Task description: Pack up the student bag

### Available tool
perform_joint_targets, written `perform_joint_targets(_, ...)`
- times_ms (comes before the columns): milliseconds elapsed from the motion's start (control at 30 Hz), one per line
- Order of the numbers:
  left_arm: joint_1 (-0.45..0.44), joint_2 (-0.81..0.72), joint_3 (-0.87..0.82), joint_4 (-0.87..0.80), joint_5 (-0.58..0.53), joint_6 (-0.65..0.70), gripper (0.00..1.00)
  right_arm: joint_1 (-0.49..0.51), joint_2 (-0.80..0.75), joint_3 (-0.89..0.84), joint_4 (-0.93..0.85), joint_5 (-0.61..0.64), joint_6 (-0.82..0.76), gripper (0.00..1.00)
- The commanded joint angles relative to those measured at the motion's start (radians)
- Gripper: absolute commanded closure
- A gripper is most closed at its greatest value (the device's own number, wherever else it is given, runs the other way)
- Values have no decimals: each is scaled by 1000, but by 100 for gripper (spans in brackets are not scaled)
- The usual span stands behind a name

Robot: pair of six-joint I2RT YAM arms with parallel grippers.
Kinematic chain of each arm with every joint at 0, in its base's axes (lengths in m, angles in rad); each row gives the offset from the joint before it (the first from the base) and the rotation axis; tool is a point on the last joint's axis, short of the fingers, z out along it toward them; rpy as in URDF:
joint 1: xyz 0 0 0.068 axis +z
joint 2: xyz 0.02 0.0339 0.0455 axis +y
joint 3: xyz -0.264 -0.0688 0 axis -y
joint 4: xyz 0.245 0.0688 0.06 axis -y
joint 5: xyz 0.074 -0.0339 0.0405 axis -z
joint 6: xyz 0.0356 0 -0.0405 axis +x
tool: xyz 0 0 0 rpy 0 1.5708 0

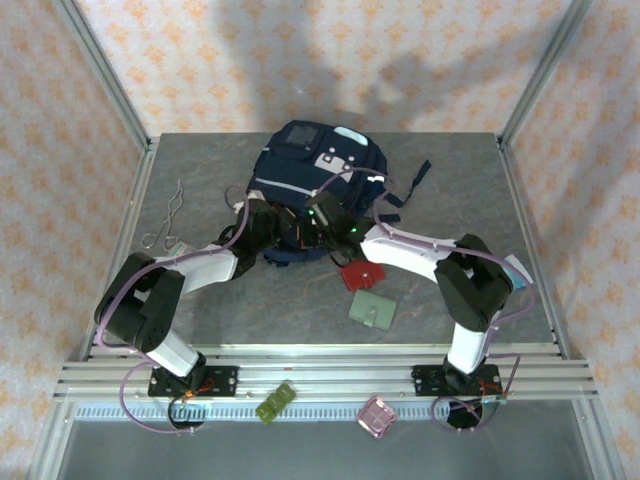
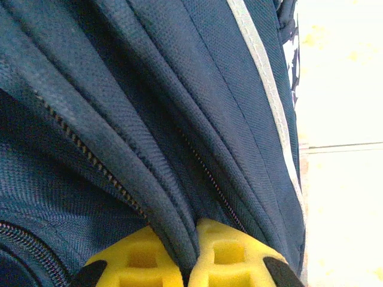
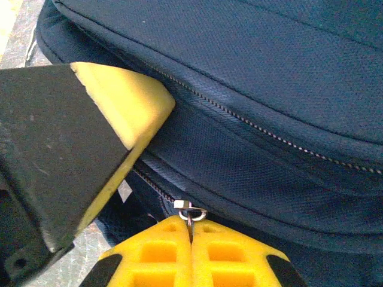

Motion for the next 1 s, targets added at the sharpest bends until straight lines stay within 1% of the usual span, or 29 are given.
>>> perform_joint_targets(0, 43, -21, 2, 34, 5, 9, 100, -55, -60, -66, -23, 95, -38, 100)
perform_joint_targets(200, 103, -70, -20, 9, 22, 25, 100, -189, -120, -160, -42, 161, -64, 100)
perform_joint_targets(300, 110, -68, -5, -4, 35, 41, 100, -229, -131, -178, -46, 149, -75, 100)
perform_joint_targets(467, 111, -10, 77, -45, 63, 74, 100, -214, -159, -174, -26, 66, -71, 100)
perform_joint_targets(633, 136, 59, 208, -132, 37, 141, 100, -126, -188, -159, 2, -14, -41, 100)
perform_joint_targets(700, 148, 87, 252, -135, 57, 144, 100, -83, -171, -130, 5, -31, -29, 100)
perform_joint_targets(733, 151, 97, 276, -137, 66, 141, 95, -65, -155, -113, 7, -39, -23, 100)
perform_joint_targets(800, 152, 102, 304, -154, 67, 144, 75, -43, -124, -86, 20, -49, -11, 100)
perform_joint_targets(833, 151, 97, 306, -154, 69, 142, 68, -41, -107, -72, 25, -53, -1, 100)
perform_joint_targets(900, 151, 68, 278, -144, 70, 134, 64, -41, -84, -51, 34, -60, 9, 100)
perform_joint_targets(967, 151, 23, 225, -136, 71, 125, 62, -40, -69, -31, 41, -61, 10, 100)
